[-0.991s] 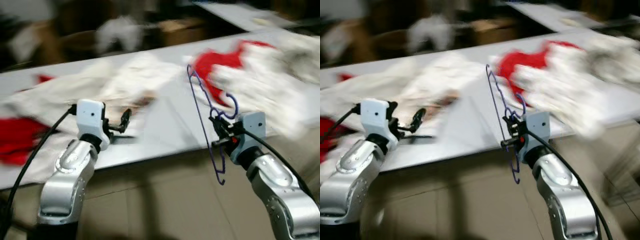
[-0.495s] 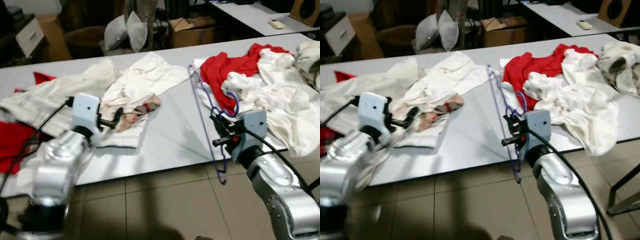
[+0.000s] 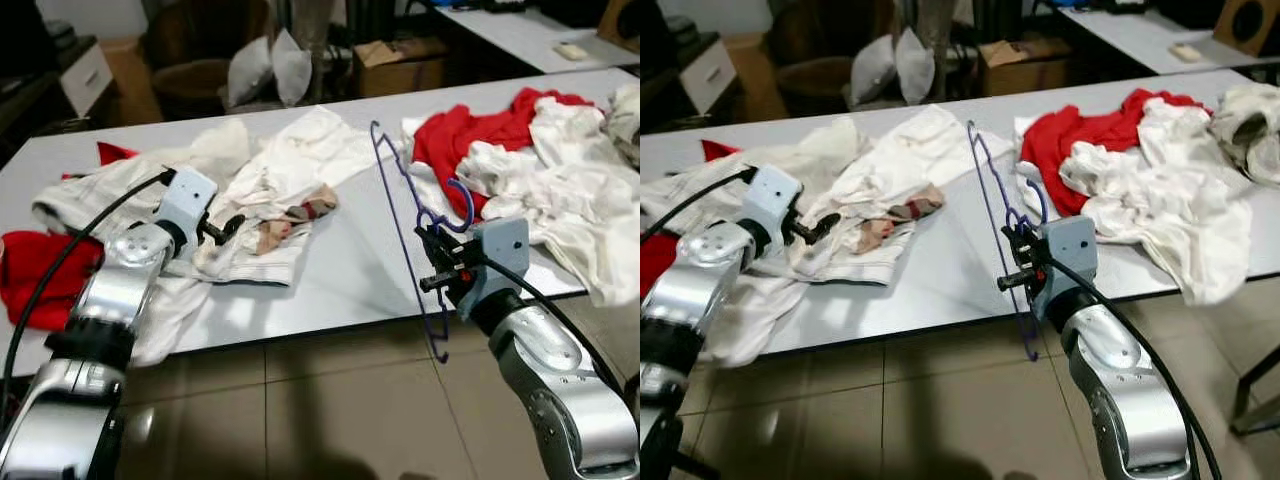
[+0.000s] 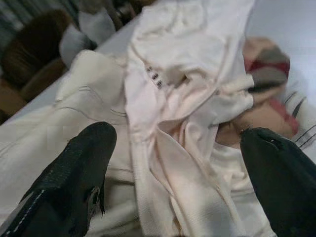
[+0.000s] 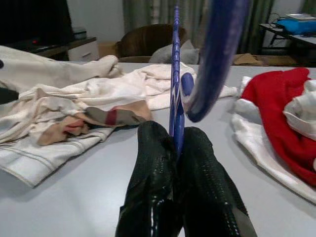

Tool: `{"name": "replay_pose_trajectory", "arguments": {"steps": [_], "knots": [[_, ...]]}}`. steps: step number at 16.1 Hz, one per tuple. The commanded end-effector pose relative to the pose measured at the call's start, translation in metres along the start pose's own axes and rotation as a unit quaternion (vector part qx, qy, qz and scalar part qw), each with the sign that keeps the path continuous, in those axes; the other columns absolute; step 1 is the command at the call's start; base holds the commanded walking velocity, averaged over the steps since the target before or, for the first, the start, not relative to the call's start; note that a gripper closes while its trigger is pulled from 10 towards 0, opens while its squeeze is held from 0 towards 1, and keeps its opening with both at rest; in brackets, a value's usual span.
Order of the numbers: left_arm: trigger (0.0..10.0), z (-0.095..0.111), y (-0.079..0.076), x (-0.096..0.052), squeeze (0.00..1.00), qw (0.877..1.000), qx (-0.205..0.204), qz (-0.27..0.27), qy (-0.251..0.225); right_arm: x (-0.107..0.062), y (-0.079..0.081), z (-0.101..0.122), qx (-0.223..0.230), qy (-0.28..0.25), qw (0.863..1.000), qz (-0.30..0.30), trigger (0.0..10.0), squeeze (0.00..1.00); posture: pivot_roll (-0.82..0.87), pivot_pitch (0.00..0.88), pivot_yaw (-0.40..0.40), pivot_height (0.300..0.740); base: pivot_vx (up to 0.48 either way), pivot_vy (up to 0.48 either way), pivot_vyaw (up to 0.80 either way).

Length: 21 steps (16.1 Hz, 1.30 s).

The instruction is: Hang hanger

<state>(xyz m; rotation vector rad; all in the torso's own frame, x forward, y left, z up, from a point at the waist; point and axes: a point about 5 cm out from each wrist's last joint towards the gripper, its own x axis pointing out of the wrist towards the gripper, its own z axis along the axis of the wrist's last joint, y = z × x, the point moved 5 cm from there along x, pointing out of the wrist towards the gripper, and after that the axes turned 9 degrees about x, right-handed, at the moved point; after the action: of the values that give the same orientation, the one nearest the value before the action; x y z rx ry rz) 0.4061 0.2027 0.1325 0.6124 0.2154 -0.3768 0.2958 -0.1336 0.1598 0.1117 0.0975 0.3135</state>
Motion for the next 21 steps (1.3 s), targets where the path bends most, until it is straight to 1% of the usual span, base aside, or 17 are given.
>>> {"name": "replay_pose_trajectory", "arguments": {"steps": [1,2,3,5,6,7,8,10,11,12,14,16,17,18,19,20,21], "knots": [[7.6,0.0,0.006,0.004,0.0,1.0,0.023,-0.002,0.01,0.003,0.0,0.003,-0.003,-0.008,1.0,-0.004,10.0,0.0,-0.19,0.0,0.131,0.74,0.0,0.0,0.0],[5.7,-0.001,0.012,0.008,0.0,0.999,0.036,0.009,0.017,0.003,0.0,0.004,-0.002,-0.011,1.0,-0.006,10.0,0.0,-0.19,0.0,0.137,0.74,0.0,0.0,0.0],[5.0,0.0,0.018,0.01,0.0,0.999,0.043,0.024,0.019,0.004,0.0,0.004,-0.001,-0.013,1.0,-0.009,10.0,0.0,-0.19,0.0,0.142,0.74,0.0,0.0,0.0],[4.0,0.002,0.022,0.015,0.0,0.998,0.053,0.029,0.025,0.006,0.0,0.005,0.0,-0.016,1.0,-0.009,10.0,0.0,-0.19,0.0,0.144,0.74,0.0,0.0,0.0],[2.9,0.0,0.021,0.018,0.0,0.997,0.062,0.026,0.036,0.006,0.002,0.005,-0.001,-0.017,1.0,-0.008,10.0,0.0,-0.19,0.0,0.144,0.74,0.0,0.0,0.0],[2.4,0.0,0.022,0.018,0.0,0.996,0.069,0.029,0.041,0.007,0.002,0.005,-0.001,-0.018,1.0,-0.007,10.0,0.0,-0.2,0.0,0.144,0.74,0.0,0.0,0.0],[1.3,-0.002,0.023,0.02,0.0,0.995,0.081,0.032,0.051,0.008,0.004,0.006,-0.002,-0.018,1.0,-0.005,10.0,0.0,-0.2,0.0,0.147,0.74,0.0,0.0,0.0],[0.5,-0.005,0.022,0.02,0.0,0.994,0.09,0.024,0.061,0.008,0.004,0.006,-0.002,-0.02,1.0,-0.005,10.0,0.0,-0.2,0.0,0.15,0.74,0.0,0.0,0.0],[0.6,-0.007,0.02,0.021,0.0,0.993,0.094,0.016,0.067,0.008,0.003,0.006,-0.003,-0.021,1.0,-0.006,10.0,0.0,-0.2,0.0,0.151,0.74,0.0,0.0,0.0],[1.1,-0.01,0.02,0.021,0.0,0.992,0.099,0.013,0.072,0.008,0.003,0.007,-0.002,-0.022,1.0,-0.007,10.0,0.0,-0.2,0.0,0.151,0.74,0.0,0.0,0.0],[0.9,-0.013,0.017,0.021,0.0,0.991,0.105,0.011,0.079,0.008,0.003,0.007,-0.003,-0.023,1.0,-0.007,10.0,0.0,-0.2,0.0,0.15,0.74,0.0,0.0,0.0],[1.1,-0.013,0.015,0.022,0.0,0.992,0.101,0.008,0.081,0.009,0.003,0.007,-0.003,-0.023,1.0,-0.005,10.0,0.0,-0.2,0.0,0.15,0.74,0.0,0.0,0.0],[1.7,-0.015,0.011,0.023,0.0,0.991,0.1,0.005,0.086,0.009,0.004,0.008,-0.004,-0.024,1.0,-0.004,10.0,0.0,-0.21,0.0,0.15,0.74,0.0,0.0,0.0],[2.0,-0.017,0.009,0.024,0.0,0.99,0.102,0.003,0.094,0.01,0.004,0.008,-0.004,-0.024,1.0,-0.004,10.0,0.0,-0.21,0.0,0.15,0.74,0.0,0.0,0.0],[3.2,-0.023,0.01,0.023,0.0,0.988,0.107,0.016,0.112,0.01,0.004,0.008,-0.005,-0.024,1.0,-0.004,10.0,0.0,-0.22,0.0,0.152,0.74,0.0,0.0,0.0],[3.2,-0.024,0.011,0.023,0.0,0.987,0.107,0.021,0.116,0.01,0.004,0.008,-0.005,-0.024,1.0,-0.004,10.0,0.0,-0.22,0.0,0.153,0.74,0.0,0.0,0.0],[2.8,-0.027,0.013,0.022,0.0,0.987,0.101,0.032,0.123,0.01,0.004,0.009,-0.006,-0.024,1.0,-0.004,10.0,0.0,-0.22,0.0,0.154,0.74,0.0,0.0,0.0]]}}
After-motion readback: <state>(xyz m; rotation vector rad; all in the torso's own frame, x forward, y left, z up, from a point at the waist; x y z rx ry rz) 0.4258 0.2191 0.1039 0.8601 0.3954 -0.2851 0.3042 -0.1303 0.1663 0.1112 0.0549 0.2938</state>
